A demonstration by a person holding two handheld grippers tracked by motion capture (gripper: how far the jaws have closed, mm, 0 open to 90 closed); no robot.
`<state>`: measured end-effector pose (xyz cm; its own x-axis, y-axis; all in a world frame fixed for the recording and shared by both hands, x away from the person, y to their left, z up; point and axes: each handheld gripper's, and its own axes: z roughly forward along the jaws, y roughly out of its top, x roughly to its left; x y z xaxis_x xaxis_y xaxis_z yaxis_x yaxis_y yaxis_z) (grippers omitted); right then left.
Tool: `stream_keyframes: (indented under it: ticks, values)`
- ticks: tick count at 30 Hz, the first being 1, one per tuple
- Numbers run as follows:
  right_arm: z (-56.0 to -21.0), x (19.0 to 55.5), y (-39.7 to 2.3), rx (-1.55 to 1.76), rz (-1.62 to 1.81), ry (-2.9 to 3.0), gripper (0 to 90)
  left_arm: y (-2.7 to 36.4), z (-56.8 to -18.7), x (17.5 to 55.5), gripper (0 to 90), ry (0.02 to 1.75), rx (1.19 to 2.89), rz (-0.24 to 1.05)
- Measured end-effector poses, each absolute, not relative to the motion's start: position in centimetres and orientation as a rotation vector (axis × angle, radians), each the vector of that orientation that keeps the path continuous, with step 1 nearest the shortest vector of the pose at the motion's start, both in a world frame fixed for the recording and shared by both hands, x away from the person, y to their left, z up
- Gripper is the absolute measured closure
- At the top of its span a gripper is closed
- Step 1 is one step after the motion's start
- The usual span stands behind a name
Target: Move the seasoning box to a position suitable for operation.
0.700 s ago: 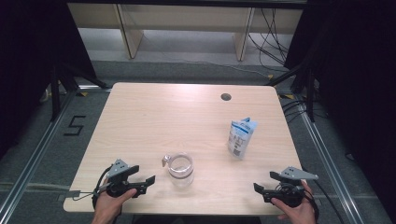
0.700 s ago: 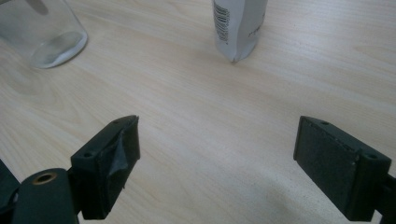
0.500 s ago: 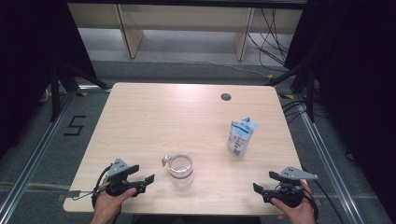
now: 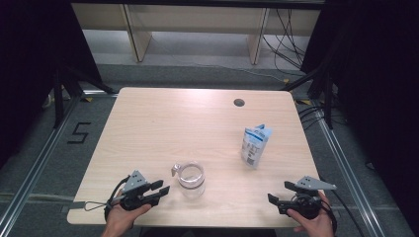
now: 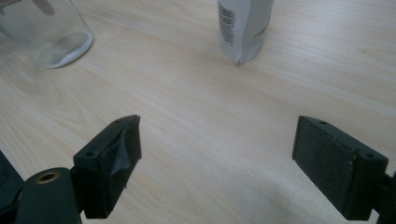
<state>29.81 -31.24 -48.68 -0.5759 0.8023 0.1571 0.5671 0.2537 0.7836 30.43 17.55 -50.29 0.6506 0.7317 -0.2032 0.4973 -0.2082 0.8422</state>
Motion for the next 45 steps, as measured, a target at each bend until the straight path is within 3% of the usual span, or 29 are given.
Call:
stream_keyframes:
  ticks: [9,22,45]
  values:
    - [-48.8,29.9,-31.2,1.252,1.225,2.256,17.3,16.3,-50.5,30.6,82.8,0.937,1.879,0.299]
    - [-48.7,29.7,-30.9,1.300,1.241,2.262,17.7,15.0,-50.8,31.1,86.3,0.916,1.917,0.299]
    - [-48.6,29.8,-31.2,1.259,1.231,2.259,18.8,11.4,-51.2,32.3,84.7,0.831,1.976,0.282]
